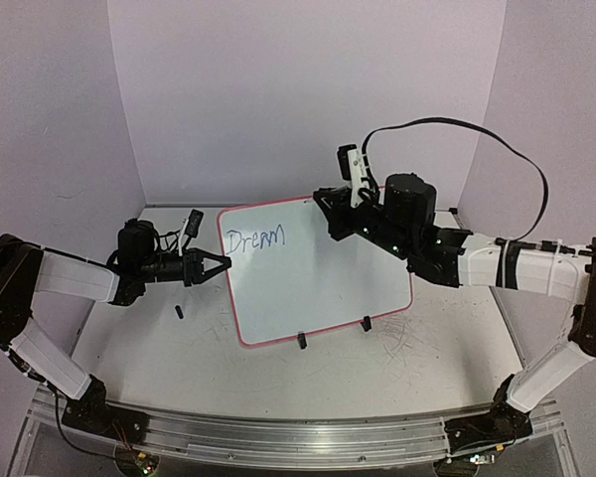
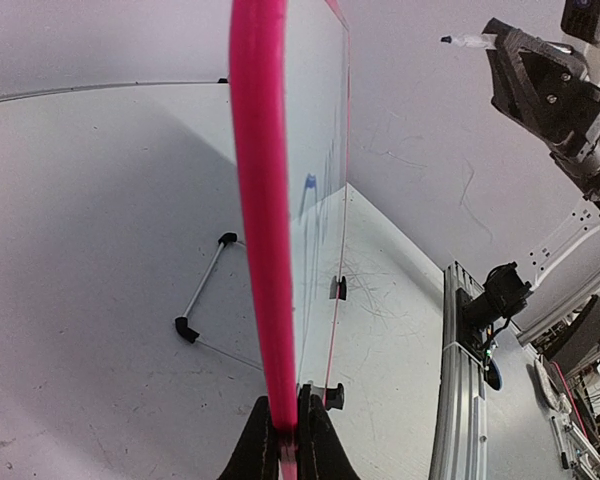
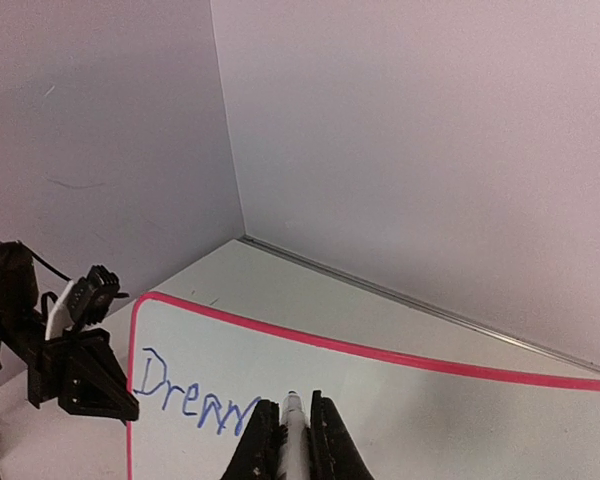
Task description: Write a sentence on the whiteboard
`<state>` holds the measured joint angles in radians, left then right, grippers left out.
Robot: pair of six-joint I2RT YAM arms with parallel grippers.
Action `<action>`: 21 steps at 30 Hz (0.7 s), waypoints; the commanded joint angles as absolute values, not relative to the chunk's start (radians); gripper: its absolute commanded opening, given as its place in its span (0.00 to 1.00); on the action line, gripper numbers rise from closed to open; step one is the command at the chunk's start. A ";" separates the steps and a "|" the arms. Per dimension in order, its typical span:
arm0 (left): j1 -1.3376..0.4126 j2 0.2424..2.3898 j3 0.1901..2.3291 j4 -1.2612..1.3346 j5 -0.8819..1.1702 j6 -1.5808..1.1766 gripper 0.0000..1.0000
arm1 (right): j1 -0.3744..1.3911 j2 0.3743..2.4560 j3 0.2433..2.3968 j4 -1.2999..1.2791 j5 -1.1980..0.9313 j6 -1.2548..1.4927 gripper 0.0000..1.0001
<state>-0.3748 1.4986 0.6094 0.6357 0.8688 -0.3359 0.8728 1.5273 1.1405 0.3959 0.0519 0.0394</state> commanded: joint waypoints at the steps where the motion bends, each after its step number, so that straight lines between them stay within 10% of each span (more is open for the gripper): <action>1: -0.382 1.468 0.637 0.632 0.818 -0.256 0.00 | 0.872 1.550 1.134 0.394 0.008 -0.044 0.00; 21: -0.382 1.462 0.646 0.606 0.792 -0.247 0.00 | 0.907 1.608 1.143 0.390 -0.042 -0.054 0.00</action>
<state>-0.3771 1.4902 0.6098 0.6188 0.8594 -0.3176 0.8986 1.5906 1.1324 0.3730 -0.0317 -0.0452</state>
